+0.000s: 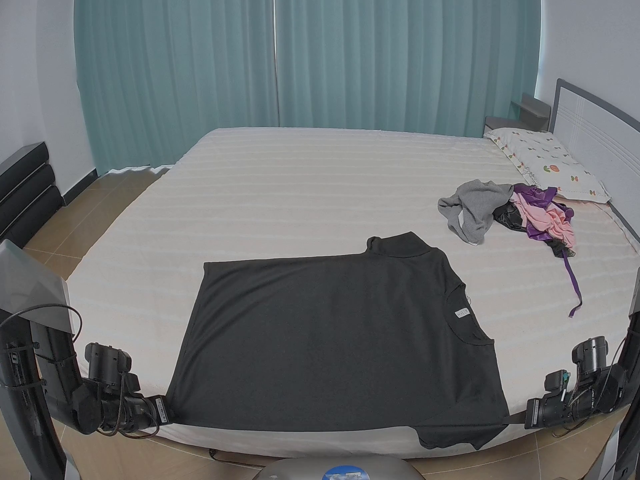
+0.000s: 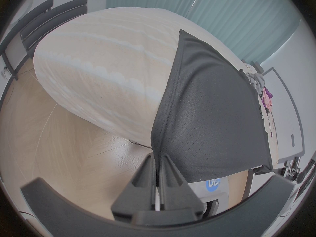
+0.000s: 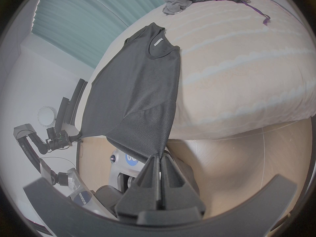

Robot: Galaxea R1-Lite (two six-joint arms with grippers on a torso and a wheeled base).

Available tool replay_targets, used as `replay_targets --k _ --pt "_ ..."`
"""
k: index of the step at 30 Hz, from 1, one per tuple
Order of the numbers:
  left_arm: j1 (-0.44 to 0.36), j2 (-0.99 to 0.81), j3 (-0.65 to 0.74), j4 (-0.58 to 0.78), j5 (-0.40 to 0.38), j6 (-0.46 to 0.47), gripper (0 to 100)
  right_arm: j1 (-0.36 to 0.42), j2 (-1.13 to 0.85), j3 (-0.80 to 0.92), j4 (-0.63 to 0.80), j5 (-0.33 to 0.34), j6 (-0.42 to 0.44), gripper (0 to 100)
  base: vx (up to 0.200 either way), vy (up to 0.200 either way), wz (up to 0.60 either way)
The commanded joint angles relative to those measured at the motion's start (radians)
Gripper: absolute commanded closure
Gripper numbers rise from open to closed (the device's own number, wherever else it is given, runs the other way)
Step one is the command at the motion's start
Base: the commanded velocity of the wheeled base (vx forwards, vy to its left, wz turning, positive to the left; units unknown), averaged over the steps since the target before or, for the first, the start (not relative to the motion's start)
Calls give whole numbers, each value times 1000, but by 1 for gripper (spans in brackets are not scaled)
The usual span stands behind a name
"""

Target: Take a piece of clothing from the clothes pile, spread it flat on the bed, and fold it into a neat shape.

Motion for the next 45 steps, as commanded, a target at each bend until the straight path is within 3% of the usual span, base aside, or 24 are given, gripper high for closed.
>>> replay_targets --k 1,19,26,34,41,45 --pt "0 2 27 -1 0 30 100 -18 -58 18 53 4 -25 100 0 0 0" --pt "2 -18 115 2 2 177 100 -21 -186 18 245 -6 -109 100 0 0 0" --pt "8 -61 115 18 2 186 100 -67 -196 18 305 -6 -218 100 0 0 0" --pt "8 -86 113 38 6 186 100 -67 -255 18 331 7 -226 100 0 0 0" --pt "10 -104 85 11 14 170 100 -65 -261 4 296 17 -219 100 0 0 0" --pt "0 -173 -36 3 46 -45 100 -48 -242 -74 263 47 -137 100 0 0 0"
